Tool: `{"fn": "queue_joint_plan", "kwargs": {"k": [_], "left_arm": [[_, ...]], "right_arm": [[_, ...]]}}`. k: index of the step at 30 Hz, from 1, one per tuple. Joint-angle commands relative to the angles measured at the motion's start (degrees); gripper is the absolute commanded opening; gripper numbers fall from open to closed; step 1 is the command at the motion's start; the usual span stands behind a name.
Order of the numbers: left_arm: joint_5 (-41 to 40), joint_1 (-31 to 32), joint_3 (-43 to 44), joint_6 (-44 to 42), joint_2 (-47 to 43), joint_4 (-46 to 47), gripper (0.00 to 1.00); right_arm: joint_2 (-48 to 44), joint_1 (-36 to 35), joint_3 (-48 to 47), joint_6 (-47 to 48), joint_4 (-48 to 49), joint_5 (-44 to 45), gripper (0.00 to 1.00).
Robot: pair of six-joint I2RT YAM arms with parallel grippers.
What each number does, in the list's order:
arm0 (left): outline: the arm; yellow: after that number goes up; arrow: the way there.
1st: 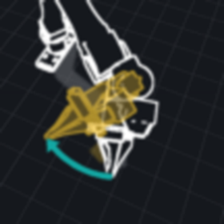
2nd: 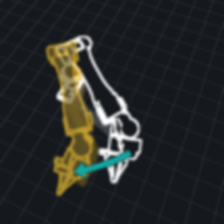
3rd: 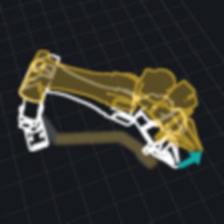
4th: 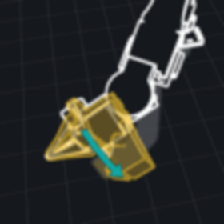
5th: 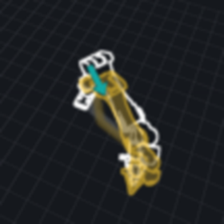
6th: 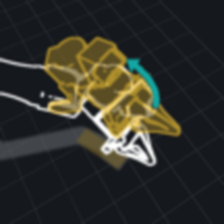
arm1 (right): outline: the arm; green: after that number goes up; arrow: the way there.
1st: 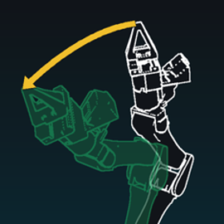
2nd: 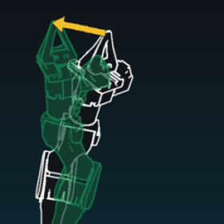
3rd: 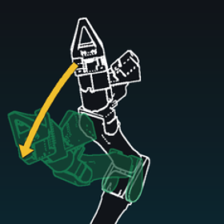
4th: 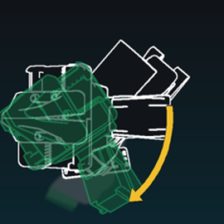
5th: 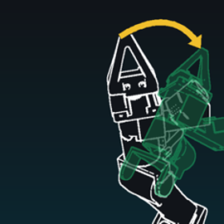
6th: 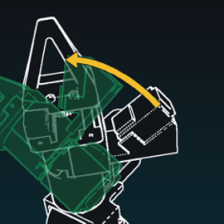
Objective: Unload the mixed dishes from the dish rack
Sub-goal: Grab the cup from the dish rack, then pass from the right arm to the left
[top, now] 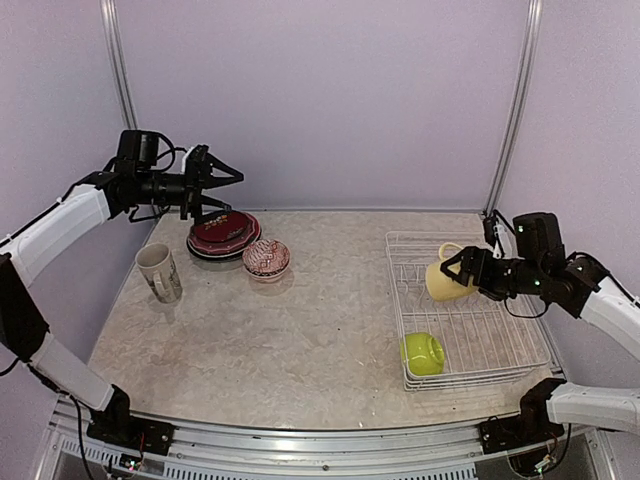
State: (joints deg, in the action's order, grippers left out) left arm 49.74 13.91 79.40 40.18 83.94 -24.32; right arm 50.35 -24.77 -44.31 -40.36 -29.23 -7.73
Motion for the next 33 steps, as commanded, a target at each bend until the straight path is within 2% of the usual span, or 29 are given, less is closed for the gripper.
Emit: {"fn": "queue_joint_plan", "kwargs": {"k": [1, 6, 10, 15, 23, 25, 33], "left_arm": [[7.2, 6.0, -3.0, 15.0, 1.7, 13.7, 0.99], [3.7, 14.7, -4.6, 19.6, 3.9, 20.9, 0.99], [3.7, 19.4, -5.8, 23.7, 6.6, 29.8, 0.97], [3.7, 22.9, -5.8, 26.1, 9.1, 35.5, 0.94], [4.0, 25.3, -6.7, 29.4, 11.0, 40.8, 0.9], [4.2, 25.7, -7.4, 30.6, 11.3, 43.6, 0.86], [7.4, 26.2, -8.1, 32.5, 12.0, 51.0, 0.53]], "right_arm": [[3.0, -0.6, -2.1, -3.1, 20.4, -11.8, 0.0], [9.1, -2.2, -2.2, -7.9, 36.5, -18.7, 0.0], [15.7, -6.7, -5.8, -8.9, 42.7, -19.6, 0.0], [23.3, -12.7, -9.3, -10.7, 50.1, -19.9, 0.0], [29.0, -16.5, -12.4, -12.3, 56.6, -19.3, 0.0], [30.2, -16.9, -12.6, -12.8, 57.9, -19.4, 0.0], [34.2, -17.2, -10.8, -18.5, 70.0, -21.2, 0.0]]}}
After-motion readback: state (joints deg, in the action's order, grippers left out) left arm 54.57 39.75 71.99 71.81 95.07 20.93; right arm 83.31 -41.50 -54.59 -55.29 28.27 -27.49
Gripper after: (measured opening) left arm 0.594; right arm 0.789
